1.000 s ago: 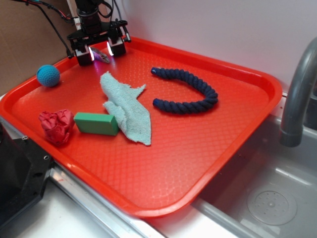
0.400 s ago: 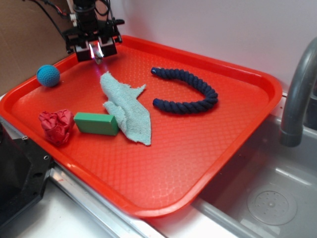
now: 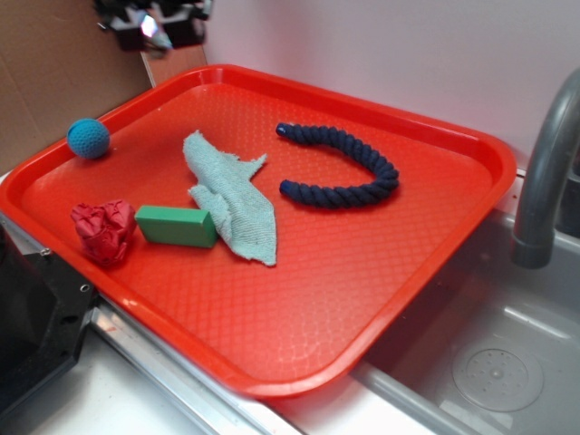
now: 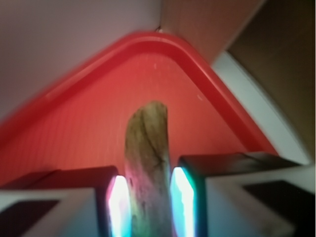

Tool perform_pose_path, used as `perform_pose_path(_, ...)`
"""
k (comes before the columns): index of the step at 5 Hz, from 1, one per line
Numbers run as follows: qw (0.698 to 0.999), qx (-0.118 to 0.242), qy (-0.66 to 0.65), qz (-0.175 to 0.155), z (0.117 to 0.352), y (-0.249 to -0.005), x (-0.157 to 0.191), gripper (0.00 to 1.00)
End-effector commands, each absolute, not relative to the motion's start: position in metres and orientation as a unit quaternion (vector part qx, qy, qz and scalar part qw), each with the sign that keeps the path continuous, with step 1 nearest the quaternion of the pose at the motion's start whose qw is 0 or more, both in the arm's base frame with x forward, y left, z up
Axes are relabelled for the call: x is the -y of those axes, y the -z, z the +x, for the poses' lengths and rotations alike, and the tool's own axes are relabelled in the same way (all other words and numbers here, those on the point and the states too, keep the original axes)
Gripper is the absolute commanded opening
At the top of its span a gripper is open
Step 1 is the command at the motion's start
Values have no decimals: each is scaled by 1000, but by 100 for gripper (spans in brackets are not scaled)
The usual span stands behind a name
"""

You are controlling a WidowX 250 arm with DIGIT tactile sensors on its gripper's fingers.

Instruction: Grab the wood chip.

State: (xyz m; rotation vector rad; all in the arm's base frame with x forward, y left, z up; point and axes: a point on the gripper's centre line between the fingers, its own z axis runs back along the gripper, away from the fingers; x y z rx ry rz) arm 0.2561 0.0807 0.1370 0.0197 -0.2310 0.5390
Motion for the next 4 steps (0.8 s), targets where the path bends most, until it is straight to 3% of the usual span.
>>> perform_pose_path(1,991,136,-9,6,207,-211,-49,0)
perform_pose_path(2,989,141,51,-15,190,-227,-39,0)
perform_pose_path(4,993,107,23,-52,199,-228,-54,0)
